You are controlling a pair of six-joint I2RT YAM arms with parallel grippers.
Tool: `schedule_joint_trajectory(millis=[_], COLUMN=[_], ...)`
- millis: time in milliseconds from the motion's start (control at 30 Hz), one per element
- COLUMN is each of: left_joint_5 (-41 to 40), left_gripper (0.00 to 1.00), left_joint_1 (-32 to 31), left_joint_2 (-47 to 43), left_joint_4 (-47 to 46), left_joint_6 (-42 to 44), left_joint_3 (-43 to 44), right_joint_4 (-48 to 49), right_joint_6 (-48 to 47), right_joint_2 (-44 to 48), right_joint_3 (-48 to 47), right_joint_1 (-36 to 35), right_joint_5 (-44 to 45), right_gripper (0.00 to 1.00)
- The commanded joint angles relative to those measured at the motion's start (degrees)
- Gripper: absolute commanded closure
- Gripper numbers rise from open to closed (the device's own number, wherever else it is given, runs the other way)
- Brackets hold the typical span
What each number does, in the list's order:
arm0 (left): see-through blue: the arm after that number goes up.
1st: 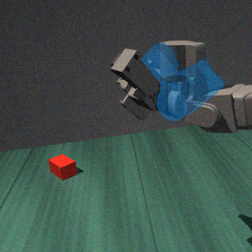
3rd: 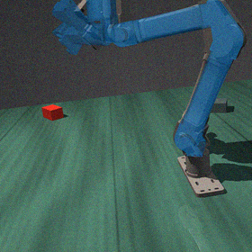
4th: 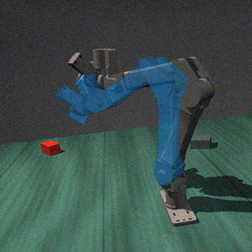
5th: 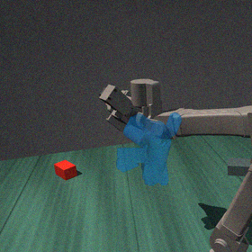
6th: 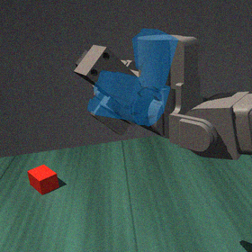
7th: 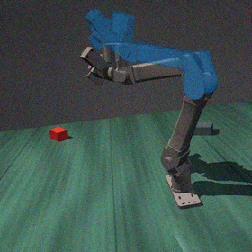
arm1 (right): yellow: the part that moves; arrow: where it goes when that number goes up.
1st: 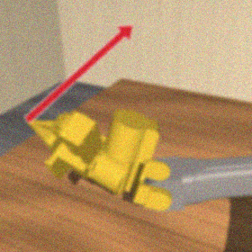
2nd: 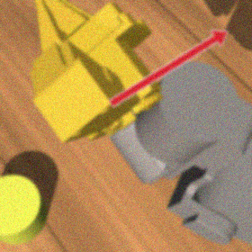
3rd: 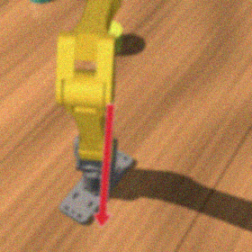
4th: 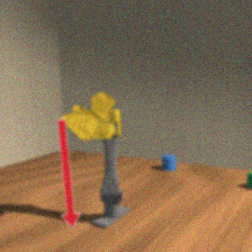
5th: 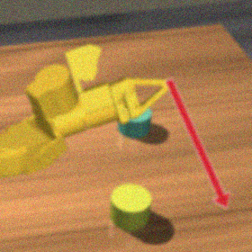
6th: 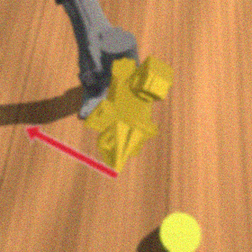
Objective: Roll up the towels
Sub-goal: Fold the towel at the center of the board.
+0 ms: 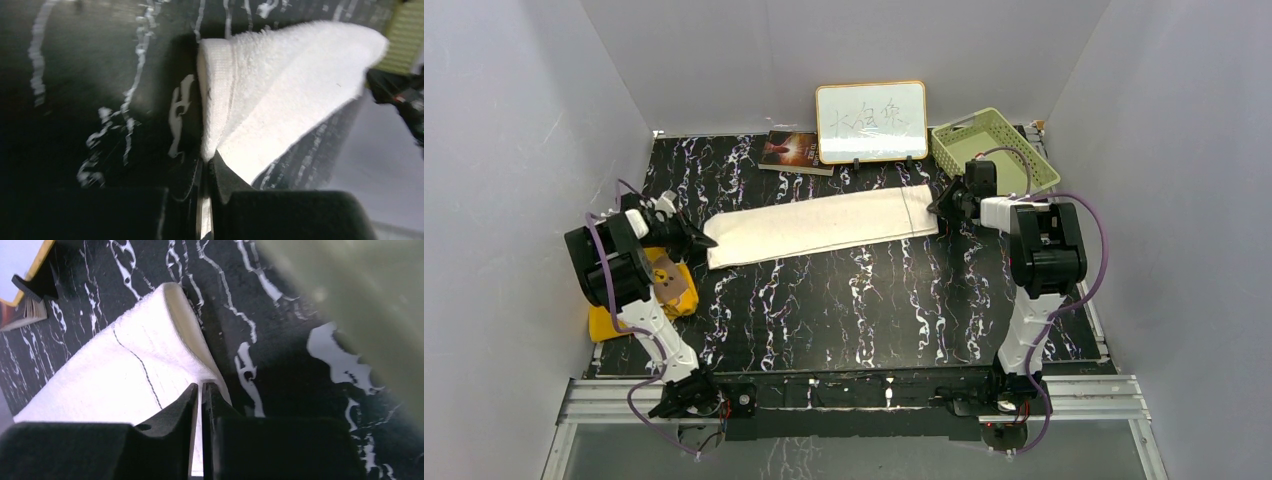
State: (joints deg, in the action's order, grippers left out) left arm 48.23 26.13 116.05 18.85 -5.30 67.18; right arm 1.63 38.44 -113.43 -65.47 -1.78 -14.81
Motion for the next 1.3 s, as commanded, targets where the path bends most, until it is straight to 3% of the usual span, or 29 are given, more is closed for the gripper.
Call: schedule_joint_trajectory(millis=[0,100,167,267,367,533,700,867,1033,1267], left_joint_5=[-32.9,-40.5,-44.4,-50.0,-51.4,-45.9,-44.6,-44.1,-42.5,-40.8], left_gripper=[1.00,1.00,1.00,1.00,1.00,1.00,1.00,1.00,1.00,1.00], left_joint_1=[0.5,0.5,0.3,-0.5,-0.6,-0.6,-0.6,-0.6,-0.6,-0.6], left_joint_2=[-5.6,-9.2,-10.7,-11.2,-10.7,-8.7,-6.2,-6.5,-6.3,-5.7], left_joint_4=[3.5,4.9,6.7,10.5,13.5,13.2,12.4,10.9,10.5,9.7], left_joint_6=[-0.4,-1.7,-1.9,-0.7,1.4,1.6,0.0,-1.2,-1.5,-2.0], left_joint_3=[0.0,2.7,5.1,9.6,13.4,12.9,11.9,10.7,10.5,10.0], right_joint_4=[-5.1,-5.8,-7.3,-9.1,-10.3,-10.7,-7.5,-17.6,-18.8,-5.0], right_joint_6=[-2.7,-3.5,-4.1,-4.3,-4.6,-5.0,-9.1,-14.9,-17.9,-16.7], right_joint_2=[2.5,4.7,5.9,8.1,10.0,10.4,8.9,2.0,-0.6,1.5], right_joint_3=[1.1,0.4,-0.9,-2.6,-3.6,-4.4,-6.1,-18.3,-19.1,-6.2], right_joint_1=[-3.8,-6.6,-7.9,-8.5,-8.9,-9.5,-13.3,-19.8,-19.6,-12.4], right_joint_5=[4.0,4.5,5.1,5.5,6.0,5.6,-1.1,4.7,9.1,-8.5], right_gripper=[0.82,0.46,0.27,0.16,0.12,0.08,0.15,0.15,0.17,0.25])
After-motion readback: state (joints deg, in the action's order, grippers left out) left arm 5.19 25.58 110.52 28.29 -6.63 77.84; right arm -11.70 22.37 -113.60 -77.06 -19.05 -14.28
